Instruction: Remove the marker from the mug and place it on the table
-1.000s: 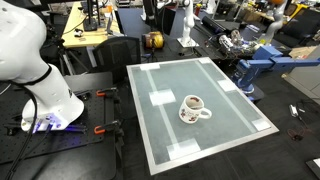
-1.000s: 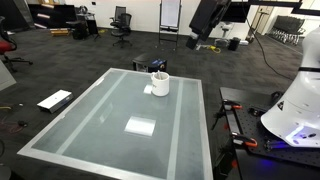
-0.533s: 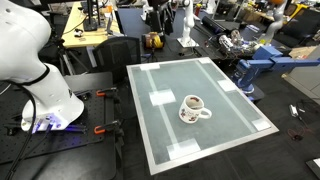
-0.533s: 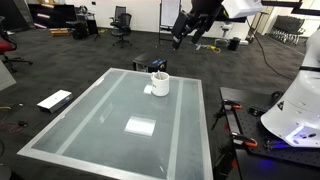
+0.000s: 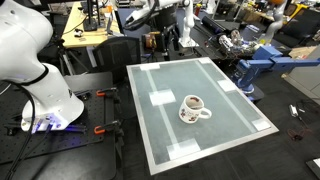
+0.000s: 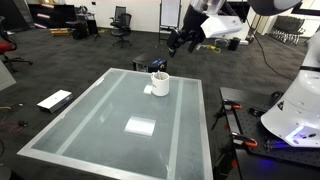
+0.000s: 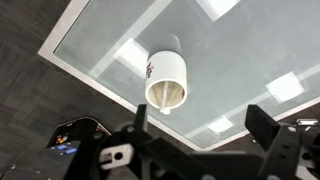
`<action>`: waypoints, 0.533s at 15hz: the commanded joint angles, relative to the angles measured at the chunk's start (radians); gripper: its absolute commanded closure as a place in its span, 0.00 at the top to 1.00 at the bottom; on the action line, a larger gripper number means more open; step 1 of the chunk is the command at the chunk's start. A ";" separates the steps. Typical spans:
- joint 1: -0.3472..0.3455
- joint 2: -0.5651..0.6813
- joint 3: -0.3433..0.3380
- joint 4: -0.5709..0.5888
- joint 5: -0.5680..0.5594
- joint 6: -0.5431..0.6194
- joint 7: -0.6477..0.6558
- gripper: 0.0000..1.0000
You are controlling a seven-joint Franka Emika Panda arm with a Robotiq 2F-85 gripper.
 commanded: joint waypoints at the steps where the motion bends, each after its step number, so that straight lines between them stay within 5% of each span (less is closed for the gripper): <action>1: -0.016 0.061 -0.037 -0.011 -0.042 0.084 0.045 1.00; 8: -0.043 0.191 -0.119 -0.009 -0.094 0.183 0.093 1.00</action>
